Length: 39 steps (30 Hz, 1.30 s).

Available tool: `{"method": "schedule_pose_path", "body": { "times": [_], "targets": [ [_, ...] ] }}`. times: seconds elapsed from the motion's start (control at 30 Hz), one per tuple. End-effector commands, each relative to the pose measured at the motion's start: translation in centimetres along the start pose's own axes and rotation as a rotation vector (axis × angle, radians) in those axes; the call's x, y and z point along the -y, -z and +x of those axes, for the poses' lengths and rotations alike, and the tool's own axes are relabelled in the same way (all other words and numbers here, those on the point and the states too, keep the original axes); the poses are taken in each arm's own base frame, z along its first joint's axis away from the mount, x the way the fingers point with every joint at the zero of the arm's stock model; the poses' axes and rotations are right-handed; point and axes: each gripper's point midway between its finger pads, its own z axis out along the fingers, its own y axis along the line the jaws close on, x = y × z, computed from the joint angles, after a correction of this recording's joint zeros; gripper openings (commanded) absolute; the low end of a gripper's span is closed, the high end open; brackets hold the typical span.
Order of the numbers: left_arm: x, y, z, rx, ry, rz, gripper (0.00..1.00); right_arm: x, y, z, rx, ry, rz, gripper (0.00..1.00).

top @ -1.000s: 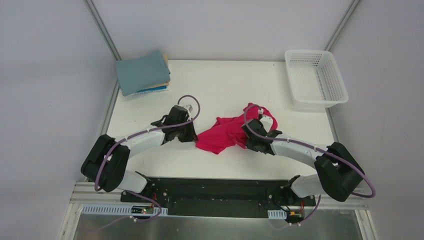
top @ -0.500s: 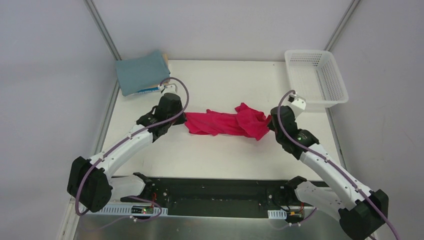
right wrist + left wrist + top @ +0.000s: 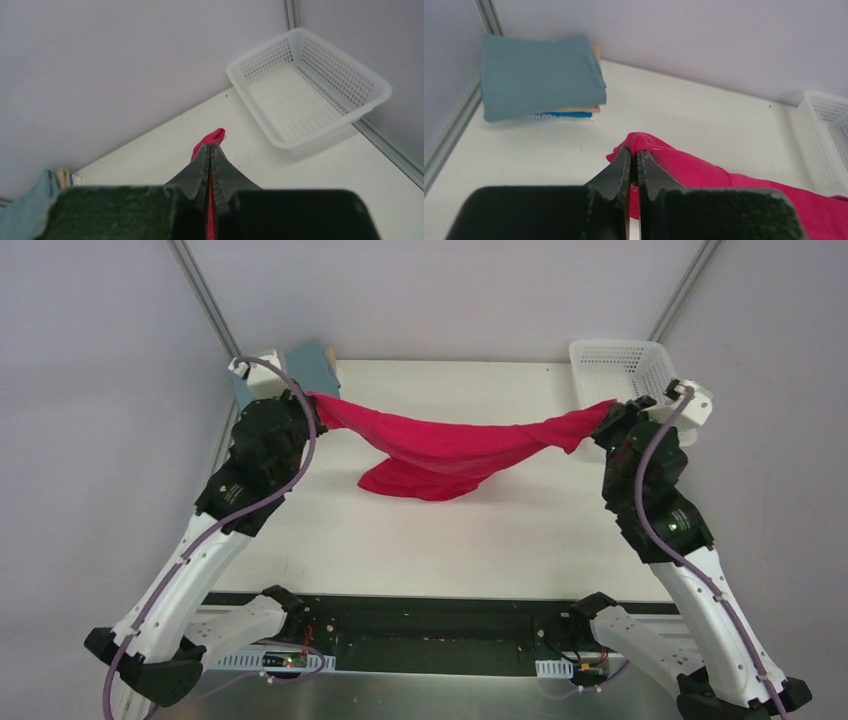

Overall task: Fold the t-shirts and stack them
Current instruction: Flatten out the tshirt

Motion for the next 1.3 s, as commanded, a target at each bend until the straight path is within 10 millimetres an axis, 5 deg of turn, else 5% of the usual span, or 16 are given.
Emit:
{"method": "schedule_pose_path", "body": {
  "times": [0.0,0.3,0.53,0.7,0.83,1.0,1.13,1.27],
  "targets": [
    [-2.4,4.2,-7.4,0.186,0.015,-0.029,0.0,-1.5,2.0,-7.3,0.134,-0.07,-0.095,0.0],
    [-0.1,13.5,-16.4,0.382,0.091,0.323,0.0,-4.5,8.3,-17.3,0.264,-0.216,-0.389,0.0],
    [1.0,19.6,-21.1,0.485,0.102,0.52,0.0,-5.0,13.7,-23.4,0.335,-0.283,-0.562,0.0],
    [0.5,20.0,-22.1,0.504,0.113,0.503,0.0,-4.9,13.7,-23.8,0.329,-0.271,-0.549,0.0],
    [1.1,16.8,-20.9,0.446,0.099,0.432,0.0,-5.2,11.1,-22.0,0.299,-0.226,-0.471,0.0],
    [-0.4,8.0,-16.2,0.298,0.043,0.097,0.0,-5.3,4.2,-17.0,0.247,-0.084,-0.236,0.0],
    [-4.0,0.2,-9.1,0.148,-0.073,-0.305,0.0,-4.8,-3.2,-8.2,0.14,0.076,-0.027,0.0],
    [-6.2,-9.1,1.9,-0.148,-0.067,-0.36,0.0,-4.6,-11.4,2.6,-0.076,0.064,-0.011,0.0]
  ]
}}
